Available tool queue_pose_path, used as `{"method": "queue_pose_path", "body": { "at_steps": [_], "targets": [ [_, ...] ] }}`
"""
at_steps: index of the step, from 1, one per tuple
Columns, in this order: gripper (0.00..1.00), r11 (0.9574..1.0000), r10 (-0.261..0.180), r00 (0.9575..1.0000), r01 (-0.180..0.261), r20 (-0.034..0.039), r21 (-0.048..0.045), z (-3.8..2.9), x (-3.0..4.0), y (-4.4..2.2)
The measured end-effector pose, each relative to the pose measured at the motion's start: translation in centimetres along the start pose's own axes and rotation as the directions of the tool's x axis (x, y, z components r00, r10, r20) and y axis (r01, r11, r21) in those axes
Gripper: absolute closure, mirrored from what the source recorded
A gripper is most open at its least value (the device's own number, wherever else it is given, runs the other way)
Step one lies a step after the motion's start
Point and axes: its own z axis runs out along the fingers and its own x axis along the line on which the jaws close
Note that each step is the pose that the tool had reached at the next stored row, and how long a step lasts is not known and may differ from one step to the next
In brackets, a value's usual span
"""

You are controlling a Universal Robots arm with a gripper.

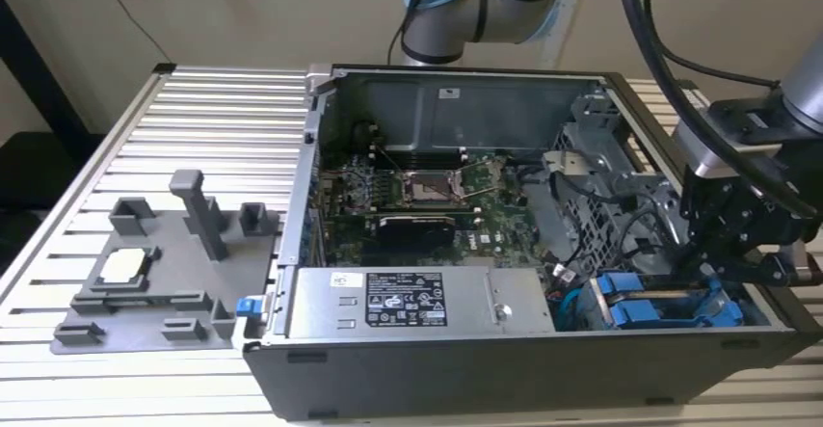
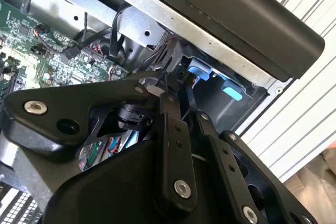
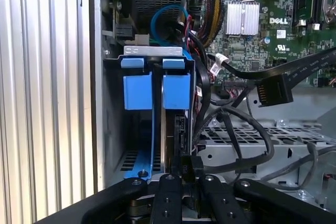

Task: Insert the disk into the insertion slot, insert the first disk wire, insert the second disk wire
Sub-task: 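Insert the first disk wire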

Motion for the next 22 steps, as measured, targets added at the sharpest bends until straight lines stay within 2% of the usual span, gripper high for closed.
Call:
{"method": "queue_pose_path", "body": {
  "at_steps": [4,8,9,10,11,16,22],
  "targets": [
    [0.81,1.0,0.0,1.0,0.0,-0.0022,0.0,0.11,0.01,0.0],
    [0.8,1.0,0.0,1.0,0.0,-0.0003,-0.0003,0.14,0.14,0.01],
    [0.74,1.0,0.0,1.0,0.0,0.0005,-0.0002,0.07,0.17,0.0],
    [0.74,1.0,0.0,1.0,0.0,0.0021,-0.0003,-0.02,0.18,0.0],
    [0.67,1.0,0.0,1.0,0.0,0.0043,-0.0003,-0.15,0.19,0.0],
    [0.67,1.0,0.0,0.9999,0.0,0.0135,-0.0003,-1.42,0.15,-0.05],
    [0.67,1.0,0.001,0.9998,-0.001,0.0201,-0.0003,-3.47,0.07,-0.1]
  ]
}}
